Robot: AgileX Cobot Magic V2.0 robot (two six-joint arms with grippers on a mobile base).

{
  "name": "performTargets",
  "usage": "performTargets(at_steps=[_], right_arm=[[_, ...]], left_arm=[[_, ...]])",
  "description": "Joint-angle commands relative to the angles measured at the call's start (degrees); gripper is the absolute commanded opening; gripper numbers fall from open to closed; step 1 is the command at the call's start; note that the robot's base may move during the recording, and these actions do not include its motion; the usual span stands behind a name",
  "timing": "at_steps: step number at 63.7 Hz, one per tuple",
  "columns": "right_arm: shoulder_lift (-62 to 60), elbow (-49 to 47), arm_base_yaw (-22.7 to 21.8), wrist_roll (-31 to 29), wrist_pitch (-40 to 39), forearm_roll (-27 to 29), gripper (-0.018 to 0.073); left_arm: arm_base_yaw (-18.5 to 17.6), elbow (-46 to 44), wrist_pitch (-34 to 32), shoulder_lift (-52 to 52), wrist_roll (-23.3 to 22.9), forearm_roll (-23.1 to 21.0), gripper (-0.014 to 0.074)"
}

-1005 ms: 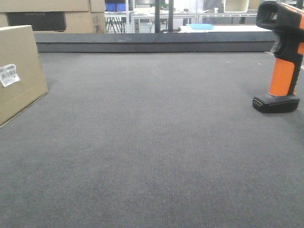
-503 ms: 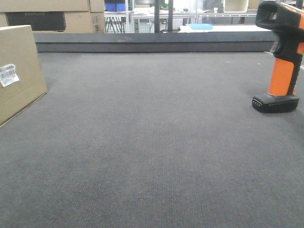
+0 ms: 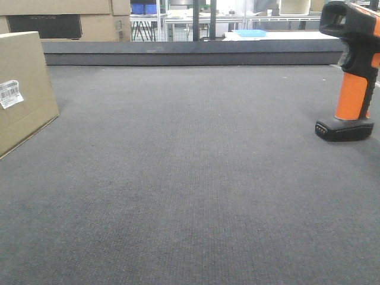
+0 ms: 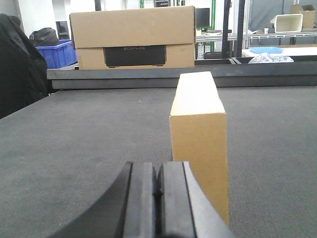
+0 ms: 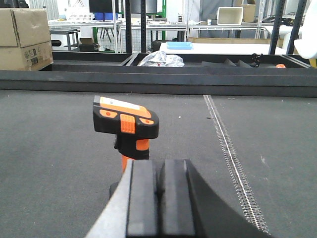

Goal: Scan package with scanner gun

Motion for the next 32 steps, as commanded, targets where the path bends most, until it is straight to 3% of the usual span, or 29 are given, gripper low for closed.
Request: performTargets(at_steps=[1, 24, 32], right_arm=[[-0.22, 0.09, -0.07, -0.29, -0.87, -0.47, -0.0154], [-0.31, 0.09, -0.07, -0.39, -0.86, -1.01, -0.0154], [-0.43, 0.65, -2.22, -0.39, -1.24, -1.69, -0.0154]], left_arm=[[0.08, -0.05, -1.11, -0.28, -0.39, -0.32, -0.0111], [0.08, -0.05, -1.11, -0.28, -0.39, -0.32, -0.0111], [0.08, -0.05, -1.11, -0.28, -0.39, -0.32, -0.0111]])
